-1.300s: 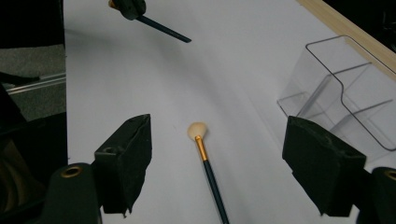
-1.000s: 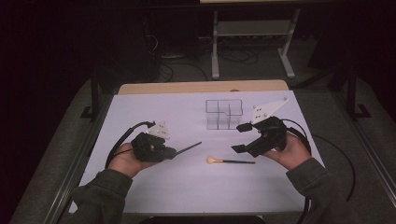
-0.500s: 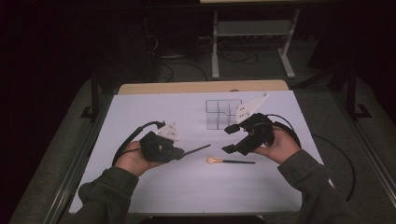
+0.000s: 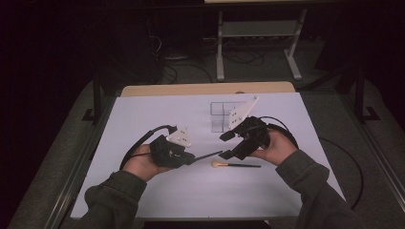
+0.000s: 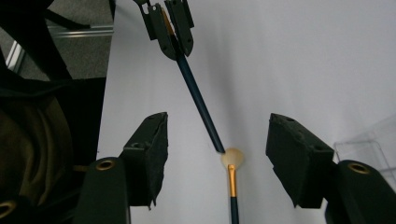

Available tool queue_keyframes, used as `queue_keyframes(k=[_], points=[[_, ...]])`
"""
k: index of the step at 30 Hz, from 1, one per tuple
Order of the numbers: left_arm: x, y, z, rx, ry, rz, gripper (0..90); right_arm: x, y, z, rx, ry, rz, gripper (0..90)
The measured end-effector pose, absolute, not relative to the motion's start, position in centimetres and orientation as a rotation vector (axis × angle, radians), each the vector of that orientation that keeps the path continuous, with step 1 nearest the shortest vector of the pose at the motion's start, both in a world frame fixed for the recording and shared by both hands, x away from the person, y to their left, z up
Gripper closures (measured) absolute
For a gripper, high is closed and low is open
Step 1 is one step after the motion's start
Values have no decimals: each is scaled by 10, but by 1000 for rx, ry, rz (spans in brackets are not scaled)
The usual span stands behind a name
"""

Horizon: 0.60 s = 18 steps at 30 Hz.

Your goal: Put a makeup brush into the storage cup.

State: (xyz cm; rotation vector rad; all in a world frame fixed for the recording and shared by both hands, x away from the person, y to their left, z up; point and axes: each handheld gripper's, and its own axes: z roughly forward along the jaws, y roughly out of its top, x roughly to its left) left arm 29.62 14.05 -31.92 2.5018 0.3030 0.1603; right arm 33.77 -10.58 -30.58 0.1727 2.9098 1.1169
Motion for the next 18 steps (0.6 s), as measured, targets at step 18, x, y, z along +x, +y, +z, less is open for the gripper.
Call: queue_keyframes(k=[18], points=[[293, 112, -322, 2525, 184, 122, 835, 332, -87, -324, -17, 3027, 1039, 613]])
